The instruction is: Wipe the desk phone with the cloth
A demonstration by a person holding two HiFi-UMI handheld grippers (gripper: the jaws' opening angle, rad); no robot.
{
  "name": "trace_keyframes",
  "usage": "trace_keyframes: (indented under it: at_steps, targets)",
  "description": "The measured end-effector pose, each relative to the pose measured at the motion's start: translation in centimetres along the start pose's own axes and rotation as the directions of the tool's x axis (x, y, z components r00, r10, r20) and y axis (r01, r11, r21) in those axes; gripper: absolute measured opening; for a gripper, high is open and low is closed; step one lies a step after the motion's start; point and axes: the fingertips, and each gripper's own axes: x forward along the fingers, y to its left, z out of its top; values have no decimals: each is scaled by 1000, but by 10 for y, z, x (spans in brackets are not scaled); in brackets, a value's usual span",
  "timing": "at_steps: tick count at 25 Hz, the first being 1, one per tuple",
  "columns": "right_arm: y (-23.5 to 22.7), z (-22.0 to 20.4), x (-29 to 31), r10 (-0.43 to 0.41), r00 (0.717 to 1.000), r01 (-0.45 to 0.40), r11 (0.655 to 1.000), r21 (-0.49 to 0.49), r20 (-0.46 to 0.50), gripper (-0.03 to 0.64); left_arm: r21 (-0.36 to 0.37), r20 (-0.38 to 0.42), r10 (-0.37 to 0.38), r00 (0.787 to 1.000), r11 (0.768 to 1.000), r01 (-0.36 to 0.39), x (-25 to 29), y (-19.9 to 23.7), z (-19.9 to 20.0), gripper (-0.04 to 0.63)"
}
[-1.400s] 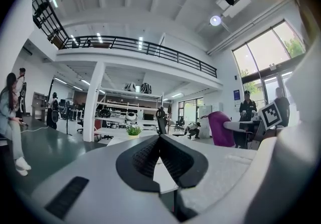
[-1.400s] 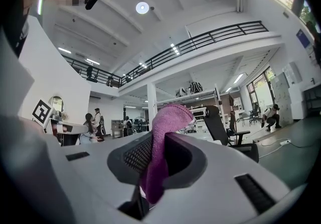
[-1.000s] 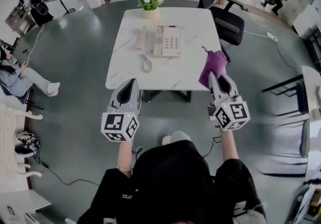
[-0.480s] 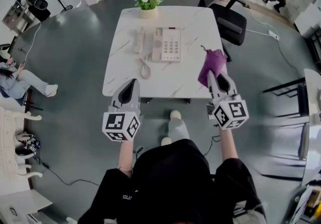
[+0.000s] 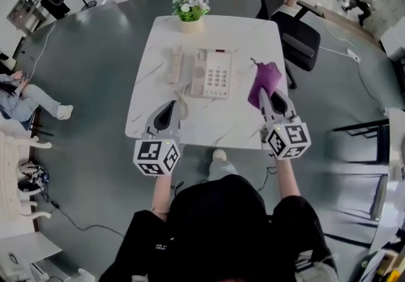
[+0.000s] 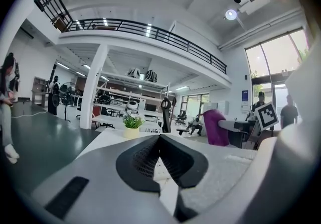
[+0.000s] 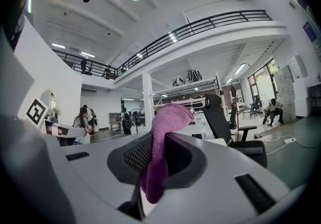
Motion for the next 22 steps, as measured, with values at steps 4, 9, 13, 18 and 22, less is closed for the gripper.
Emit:
trace_keyframes:
  at_steps: [4,9,13,18,22]
  targets:
    - [-17,-3,27,15,1000,-15,1000,22,-17,32,-23,-18,18,1000,1000,-19,23,2,-5,-3]
    - [-36,-7,55,24,999,-24,1000,8,-38,32,-38,-37,42,998,998,-43,48,8,-8,-3]
    - [-47,-12,71,32,998,-32,999,16,-47,33,-61,-44,56,997,996,-58,64,12,-13,-3]
    - [-57,-16,89,34,997,-33,999,9,-65,34,-56,-69,56,996,997,-60,82,12,-21,-3]
    - [-62,-21,110,20,996,-22,999,-24,-85,34,-55,-112,57,992,996,-64,93,17,-30,-3]
